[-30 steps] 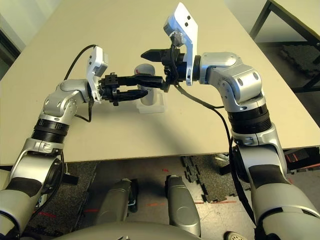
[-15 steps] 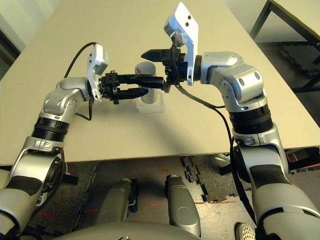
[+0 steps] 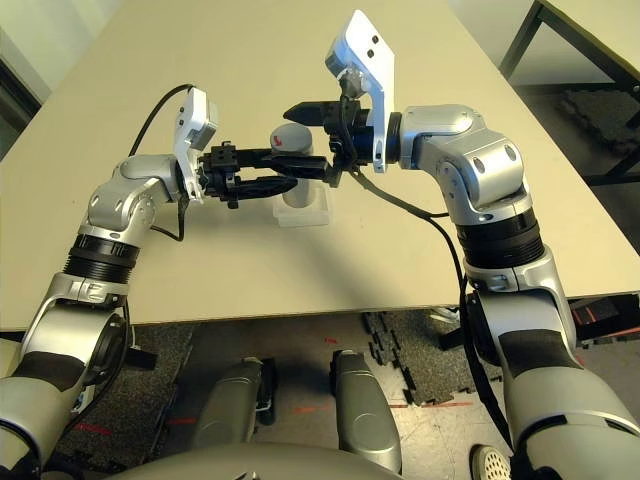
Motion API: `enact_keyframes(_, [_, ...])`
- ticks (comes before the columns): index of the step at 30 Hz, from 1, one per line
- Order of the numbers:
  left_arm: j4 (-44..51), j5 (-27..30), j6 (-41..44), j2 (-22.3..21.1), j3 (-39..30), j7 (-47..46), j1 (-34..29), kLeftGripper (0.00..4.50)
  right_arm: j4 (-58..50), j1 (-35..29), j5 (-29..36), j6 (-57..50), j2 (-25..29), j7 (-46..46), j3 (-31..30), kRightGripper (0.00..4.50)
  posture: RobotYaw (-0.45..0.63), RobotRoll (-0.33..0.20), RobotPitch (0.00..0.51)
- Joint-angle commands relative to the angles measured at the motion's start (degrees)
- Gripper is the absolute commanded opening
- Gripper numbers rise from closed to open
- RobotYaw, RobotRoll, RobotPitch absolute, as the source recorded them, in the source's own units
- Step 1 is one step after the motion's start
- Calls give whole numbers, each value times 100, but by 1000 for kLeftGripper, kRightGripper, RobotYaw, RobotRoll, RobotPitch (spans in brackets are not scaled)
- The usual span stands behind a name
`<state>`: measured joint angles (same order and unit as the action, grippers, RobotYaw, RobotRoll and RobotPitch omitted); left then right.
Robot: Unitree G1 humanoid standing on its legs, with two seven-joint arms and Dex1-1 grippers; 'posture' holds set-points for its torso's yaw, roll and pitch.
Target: Pour the medicine from the bottle into the box.
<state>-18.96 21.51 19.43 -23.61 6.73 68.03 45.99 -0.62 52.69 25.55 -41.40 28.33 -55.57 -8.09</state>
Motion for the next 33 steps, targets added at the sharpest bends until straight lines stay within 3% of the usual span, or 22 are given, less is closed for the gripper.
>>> enact_keyframes(1, [2,-47,-46,12,9,59,32,2368,1,-50,-20,42,-6,-41,-19,4113,-106,0,117])
enact_keyframes(6, [-7,-57,-49,12,9,60,29,2368,6,-42,-22,69,-30,-24,1,2573,-105,0,119])
enact_keyframes(16, [26,-95,-50,-11,25,60,-30,2368,49,211,187,-195,-202,169,250,2575,-101,0,117])
enact_keyframes(25, [13,-138,-65,22,-5,33,-26,2368,622,836,738,-1063,-810,1317,1278,2575,-98,0,120])
enact_keyframes(33, [-674,-409,-678,222,-443,-981,377,2368,2091,891,-412,464,-705,2484,1361,2575,-94,0,122])
